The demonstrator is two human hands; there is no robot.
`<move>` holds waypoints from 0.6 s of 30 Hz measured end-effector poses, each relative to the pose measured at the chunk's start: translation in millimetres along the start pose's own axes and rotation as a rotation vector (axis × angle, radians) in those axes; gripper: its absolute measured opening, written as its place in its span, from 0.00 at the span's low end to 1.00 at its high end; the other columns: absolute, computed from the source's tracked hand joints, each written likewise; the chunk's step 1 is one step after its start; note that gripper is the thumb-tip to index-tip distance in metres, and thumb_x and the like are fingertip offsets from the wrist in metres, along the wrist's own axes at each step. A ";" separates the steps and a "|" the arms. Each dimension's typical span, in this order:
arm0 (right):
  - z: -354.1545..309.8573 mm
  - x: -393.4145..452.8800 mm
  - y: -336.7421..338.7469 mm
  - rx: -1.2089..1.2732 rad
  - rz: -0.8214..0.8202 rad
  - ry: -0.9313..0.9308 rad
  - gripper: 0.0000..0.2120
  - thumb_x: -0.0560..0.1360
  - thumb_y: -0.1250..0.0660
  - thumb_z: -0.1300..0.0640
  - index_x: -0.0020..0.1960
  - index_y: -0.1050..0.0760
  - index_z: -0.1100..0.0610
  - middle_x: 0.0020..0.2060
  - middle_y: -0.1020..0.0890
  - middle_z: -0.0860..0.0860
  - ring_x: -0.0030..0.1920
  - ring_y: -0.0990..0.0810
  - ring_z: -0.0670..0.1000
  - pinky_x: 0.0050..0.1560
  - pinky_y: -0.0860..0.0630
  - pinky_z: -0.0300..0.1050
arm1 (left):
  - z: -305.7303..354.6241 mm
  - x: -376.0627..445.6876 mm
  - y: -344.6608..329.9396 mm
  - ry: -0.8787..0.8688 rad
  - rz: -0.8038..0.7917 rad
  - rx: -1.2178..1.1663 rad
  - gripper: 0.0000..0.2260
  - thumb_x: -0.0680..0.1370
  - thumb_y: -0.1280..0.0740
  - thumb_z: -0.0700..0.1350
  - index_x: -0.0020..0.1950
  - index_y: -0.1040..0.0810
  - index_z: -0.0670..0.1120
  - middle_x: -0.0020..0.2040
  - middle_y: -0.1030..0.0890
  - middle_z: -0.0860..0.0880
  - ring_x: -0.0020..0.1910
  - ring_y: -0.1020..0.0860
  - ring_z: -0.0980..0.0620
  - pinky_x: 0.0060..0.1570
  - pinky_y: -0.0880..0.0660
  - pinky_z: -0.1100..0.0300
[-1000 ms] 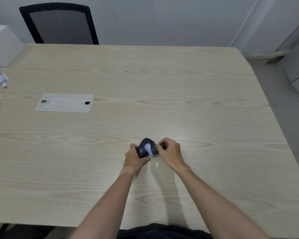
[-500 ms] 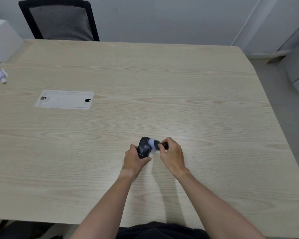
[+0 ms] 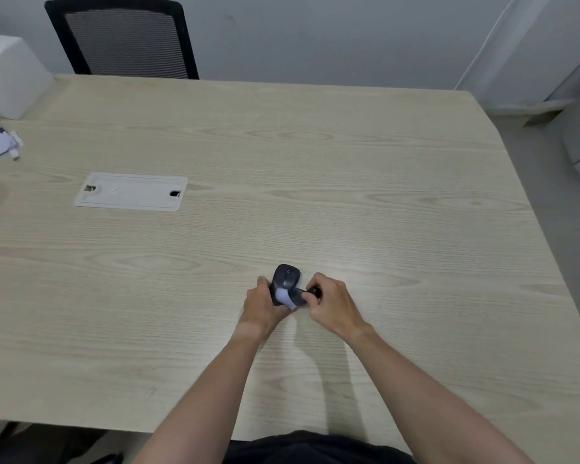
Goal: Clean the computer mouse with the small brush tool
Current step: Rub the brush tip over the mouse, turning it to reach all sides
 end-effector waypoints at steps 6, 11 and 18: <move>1.4 2.3 4.0 0.119 0.125 -0.043 0.04 0.76 0.31 0.61 0.45 0.25 0.58 0.34 0.22 0.47 0.33 0.24 0.43 0.35 0.30 0.34 | 2.0 1.3 2.3 0.025 -0.027 -0.011 0.23 0.64 0.20 0.49 0.48 0.31 0.47 0.44 0.21 0.50 0.39 0.21 0.54 0.40 0.22 0.56; 3.3 5.9 1.4 0.053 0.106 -0.088 0.03 0.77 0.32 0.60 0.46 0.25 0.58 0.37 0.21 0.50 0.37 0.22 0.48 0.38 0.26 0.41 | 2.5 4.0 5.0 0.028 -0.072 0.021 0.22 0.64 0.21 0.48 0.48 0.31 0.48 0.43 0.21 0.50 0.38 0.21 0.53 0.41 0.21 0.55; 7.1 8.3 10.8 0.172 0.119 -0.107 0.03 0.75 0.31 0.61 0.42 0.22 0.57 0.36 0.20 0.48 0.36 0.23 0.43 0.36 0.28 0.33 | 5.4 4.2 9.1 0.009 -0.150 0.114 0.23 0.65 0.21 0.44 0.50 0.32 0.47 0.44 0.24 0.50 0.39 0.22 0.53 0.39 0.25 0.59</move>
Point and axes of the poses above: each hand's wrist, its own x-axis towards the middle knuckle, its own y-axis out of the back of the hand, z = x × y, the point moved 1 cm from there along x, towards the middle knuckle
